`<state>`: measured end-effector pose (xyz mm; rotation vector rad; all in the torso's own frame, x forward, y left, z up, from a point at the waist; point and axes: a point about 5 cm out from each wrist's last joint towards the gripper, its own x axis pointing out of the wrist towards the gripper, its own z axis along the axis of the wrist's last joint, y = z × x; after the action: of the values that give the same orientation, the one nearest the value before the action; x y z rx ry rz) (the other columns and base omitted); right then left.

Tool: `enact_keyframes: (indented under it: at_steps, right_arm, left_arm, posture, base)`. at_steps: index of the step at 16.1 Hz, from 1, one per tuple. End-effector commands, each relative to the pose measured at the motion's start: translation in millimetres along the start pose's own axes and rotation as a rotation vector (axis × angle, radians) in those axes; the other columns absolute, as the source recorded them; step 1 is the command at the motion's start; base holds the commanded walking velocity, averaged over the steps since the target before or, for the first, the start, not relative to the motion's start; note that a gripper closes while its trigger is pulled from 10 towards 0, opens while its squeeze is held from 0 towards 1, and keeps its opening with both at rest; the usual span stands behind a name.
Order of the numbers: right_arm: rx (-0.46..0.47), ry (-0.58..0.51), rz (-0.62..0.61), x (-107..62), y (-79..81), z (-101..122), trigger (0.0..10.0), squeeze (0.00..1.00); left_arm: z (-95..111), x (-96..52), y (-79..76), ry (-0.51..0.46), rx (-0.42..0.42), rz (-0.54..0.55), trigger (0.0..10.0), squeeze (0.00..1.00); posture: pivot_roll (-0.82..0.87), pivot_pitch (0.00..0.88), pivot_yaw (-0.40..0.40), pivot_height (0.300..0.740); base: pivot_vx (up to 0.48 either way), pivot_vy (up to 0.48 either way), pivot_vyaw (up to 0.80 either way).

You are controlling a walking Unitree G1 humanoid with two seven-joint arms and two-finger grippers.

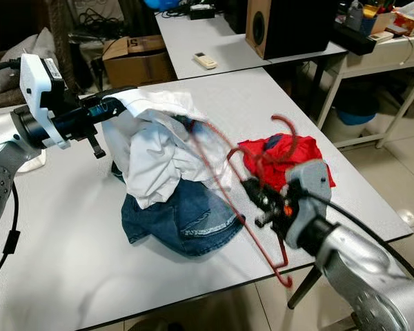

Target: Hang hanger

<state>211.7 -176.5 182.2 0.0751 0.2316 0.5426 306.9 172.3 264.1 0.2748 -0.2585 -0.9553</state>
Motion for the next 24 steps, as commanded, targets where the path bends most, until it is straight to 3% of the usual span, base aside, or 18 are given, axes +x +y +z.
enact_keyframes:
  at_steps: [1, 2, 3, 4, 5, 6, 7, 8, 9, 12, 15, 20, 24]
  right_arm:
    - [-0.005, -0.007, -0.097, 10.8, -11.9, 3.5, 10.0, 0.00]
    - [0.023, -0.041, -0.201, 24.5, -27.0, 12.7, 10.0, 0.00]
    - [0.029, -0.059, -0.224, 29.4, -31.3, 17.0, 10.0, 0.00]
    - [0.006, -0.177, -0.281, 45.7, -42.2, 42.3, 10.0, 0.00]
    - [0.001, -0.364, -0.308, 51.9, -46.3, 79.2, 10.0, 0.00]
    - [0.043, -0.455, -0.291, 51.9, -46.3, 96.6, 10.0, 0.00]
    - [0.071, -0.554, -0.246, 49.3, -44.3, 117.7, 10.0, 0.00]
    - [0.081, -0.563, -0.213, 50.3, -42.1, 121.5, 10.0, 0.00]
    - [0.081, -0.542, -0.205, 51.0, -41.1, 116.4, 10.0, 0.00]
    - [0.139, -0.340, -0.216, 54.8, -30.6, 57.7, 10.0, 0.00]
    - [0.188, -0.271, -0.188, 45.3, -19.7, 36.4, 10.0, 0.00]
    - [0.262, -0.131, -0.005, 29.9, -4.6, 14.1, 10.0, 0.00]
    - [0.164, -0.045, 0.107, 10.4, 0.9, 7.8, 10.0, 0.00]
  left_arm:
    - [-4.3, -4.0, 4.0, 0.029, 0.003, 0.041, 0.0, 0.00]
    - [-11.4, -5.5, 13.2, 0.070, 0.020, 0.120, 0.0, 0.00]
    - [-14.0, -5.6, 16.7, 0.089, 0.034, 0.148, 0.0, 0.00]
    - [-14.9, -3.8, 32.3, 0.114, 0.107, 0.271, 0.0, 0.00]
    - [4.6, -0.9, 50.8, 0.016, 0.153, 0.403, 0.0, 0.00]
    - [20.9, -0.3, 59.3, -0.075, 0.154, 0.458, 0.0, 0.00]
    - [47.7, -1.0, 66.5, -0.246, 0.127, 0.492, 0.0, 0.00]
    - [55.5, -1.3, 65.7, -0.302, 0.108, 0.471, 0.0, 0.00]
    - [53.8, -0.3, 60.7, -0.281, 0.119, 0.427, 0.0, 0.00]
    - [16.3, 7.7, 16.2, -0.162, 0.101, 0.239, 0.0, 0.00]
    - [4.2, 10.8, -1.9, -0.101, 0.078, 0.175, 0.0, 0.00]
    - [9.7, 17.3, -8.4, -0.093, 0.109, 0.097, 0.0, 0.00]
    - [10.2, 15.5, -10.7, -0.037, 0.145, 0.019, 0.0, 0.00]
  posture:
    - [0.02, 0.000, 0.101, 0.740]
    - [0.02, 0.000, 0.101, 0.740]
    - [0.02, 0.000, 0.099, 0.740]
    - [0.03, 0.000, 0.092, 0.740]
    - [0.04, 0.000, 0.074, 0.740]
    - [0.04, 0.000, 0.069, 0.740]
    - [0.04, 0.000, 0.064, 0.740]
    - [0.04, 0.000, 0.059, 0.740]
    - [0.04, 0.000, 0.054, 0.740]
    - [0.04, 0.000, 0.060, 0.740]
    - [0.03, 0.004, 0.072, 0.740]
    - [0.03, 0.015, 0.077, 0.740]
    - [0.04, 0.017, 0.076, 0.740]
  base:
    - [0.000, 0.000, 0.00]
    - [0.000, 0.000, 0.00]
    - [0.000, 0.000, 0.00]
    - [0.000, 0.000, 0.00]
    - [0.000, 0.000, 0.00]
    - [0.000, 0.000, 0.00]
    - [0.000, 0.000, 0.00]
    - [0.000, 0.000, 0.00]
    - [0.000, 0.000, 0.00]
    - [0.000, 0.000, 0.00]
    - [0.000, 0.000, 0.00]
    - [0.000, 0.000, 0.00]
    - [0.000, 0.000, 0.00]
